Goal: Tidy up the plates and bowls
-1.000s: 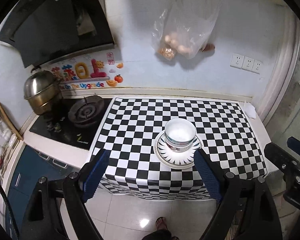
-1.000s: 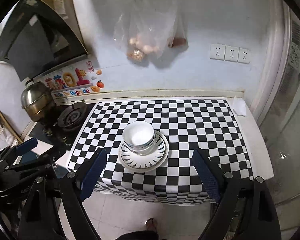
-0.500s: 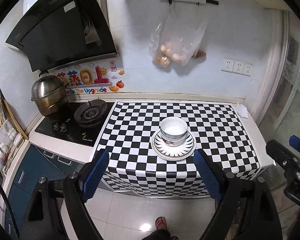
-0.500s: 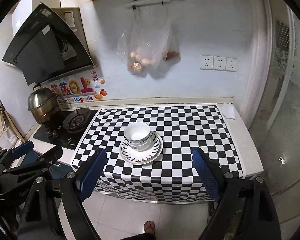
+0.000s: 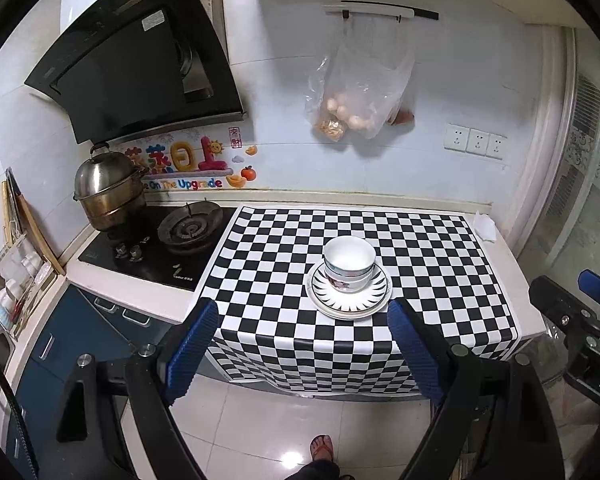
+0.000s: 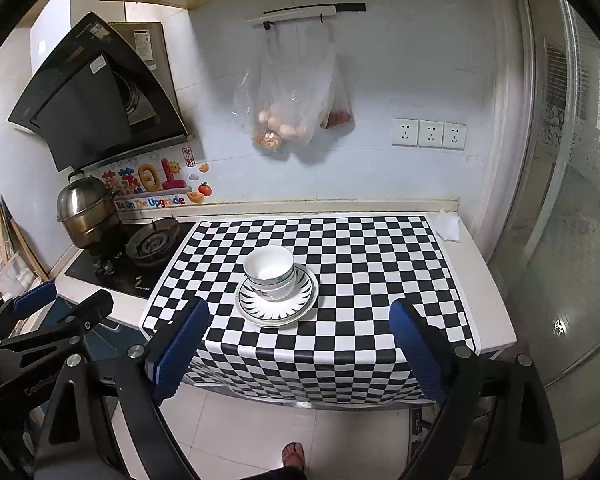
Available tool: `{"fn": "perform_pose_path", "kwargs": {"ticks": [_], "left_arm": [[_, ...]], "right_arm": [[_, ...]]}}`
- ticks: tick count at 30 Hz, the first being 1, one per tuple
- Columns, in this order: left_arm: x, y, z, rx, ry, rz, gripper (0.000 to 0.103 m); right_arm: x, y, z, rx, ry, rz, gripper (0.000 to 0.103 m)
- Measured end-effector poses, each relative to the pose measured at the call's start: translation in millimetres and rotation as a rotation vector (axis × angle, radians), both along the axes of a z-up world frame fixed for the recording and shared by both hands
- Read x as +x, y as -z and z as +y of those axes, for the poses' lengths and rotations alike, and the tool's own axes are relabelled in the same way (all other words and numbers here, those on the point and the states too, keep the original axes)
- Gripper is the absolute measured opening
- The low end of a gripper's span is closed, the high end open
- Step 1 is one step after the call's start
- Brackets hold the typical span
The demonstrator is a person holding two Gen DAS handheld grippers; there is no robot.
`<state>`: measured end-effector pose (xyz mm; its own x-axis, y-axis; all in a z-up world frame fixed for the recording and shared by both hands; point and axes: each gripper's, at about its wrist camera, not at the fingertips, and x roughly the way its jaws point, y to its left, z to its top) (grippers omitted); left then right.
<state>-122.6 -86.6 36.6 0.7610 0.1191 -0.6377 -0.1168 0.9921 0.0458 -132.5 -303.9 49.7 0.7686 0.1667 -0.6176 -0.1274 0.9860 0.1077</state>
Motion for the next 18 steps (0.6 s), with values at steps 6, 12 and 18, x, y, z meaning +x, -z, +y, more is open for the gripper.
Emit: {"fn": "perform_pose_path", "kwargs": {"ticks": [6, 12, 18], "left_arm": [[-0.9, 2.5, 0.1, 0.001, 0.004, 0.009, 0.086], [-1.2, 2.6, -0.2, -0.002, 0.010, 0.011, 0.086], [-3.1, 1.3, -0.2, 0.001, 0.023, 0.001, 0.086]], "right_arm": [[-2.5, -1.1, -0.6, -0.004, 0.002, -0.003, 0.094], [-3.3, 0.2, -3.8, -0.005, 0.013, 0.006, 0.094], [-3.3, 1.5, -3.6, -0.007, 0.016, 0.010, 0.094]]}}
